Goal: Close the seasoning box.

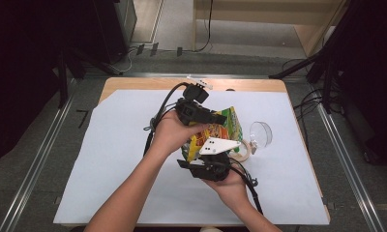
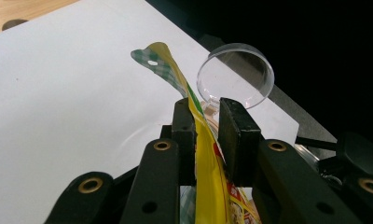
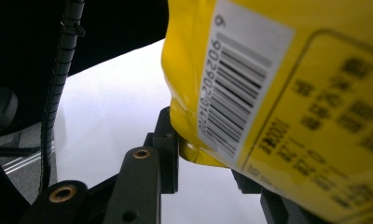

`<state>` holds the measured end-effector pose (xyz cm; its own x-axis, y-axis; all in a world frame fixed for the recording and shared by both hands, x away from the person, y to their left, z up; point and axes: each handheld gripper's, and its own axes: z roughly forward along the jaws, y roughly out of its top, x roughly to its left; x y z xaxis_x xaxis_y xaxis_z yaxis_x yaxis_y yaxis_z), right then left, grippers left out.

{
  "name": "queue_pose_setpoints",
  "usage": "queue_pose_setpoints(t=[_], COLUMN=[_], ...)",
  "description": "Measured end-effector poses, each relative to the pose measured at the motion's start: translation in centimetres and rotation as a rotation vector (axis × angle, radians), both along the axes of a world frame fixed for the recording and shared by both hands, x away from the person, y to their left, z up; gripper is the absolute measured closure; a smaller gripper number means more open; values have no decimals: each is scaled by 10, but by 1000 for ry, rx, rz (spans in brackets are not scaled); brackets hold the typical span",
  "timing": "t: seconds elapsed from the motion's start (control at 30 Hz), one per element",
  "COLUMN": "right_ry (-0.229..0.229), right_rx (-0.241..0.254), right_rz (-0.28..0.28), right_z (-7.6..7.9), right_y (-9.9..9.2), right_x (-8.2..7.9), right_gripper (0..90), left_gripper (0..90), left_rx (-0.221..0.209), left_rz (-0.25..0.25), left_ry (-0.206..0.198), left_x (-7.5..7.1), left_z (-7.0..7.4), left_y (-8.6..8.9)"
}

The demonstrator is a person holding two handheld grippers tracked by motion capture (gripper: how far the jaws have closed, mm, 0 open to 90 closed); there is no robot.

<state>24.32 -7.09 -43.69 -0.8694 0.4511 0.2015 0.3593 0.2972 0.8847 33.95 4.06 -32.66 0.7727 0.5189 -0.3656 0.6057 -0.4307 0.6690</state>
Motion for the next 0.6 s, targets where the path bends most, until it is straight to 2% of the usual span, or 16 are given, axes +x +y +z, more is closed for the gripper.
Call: queue_pose_setpoints(t=[0.6], right_ry=[8], right_rx=[25], right_rz=[-5], right_z=[-2], right_y=[1], right_x=[0], right_gripper=[684], left_gripper=[770], left_rx=[25], left_rz=[-6], left_ry=[-6], left_x=[-2], left_z=[2], left_y=[-4])
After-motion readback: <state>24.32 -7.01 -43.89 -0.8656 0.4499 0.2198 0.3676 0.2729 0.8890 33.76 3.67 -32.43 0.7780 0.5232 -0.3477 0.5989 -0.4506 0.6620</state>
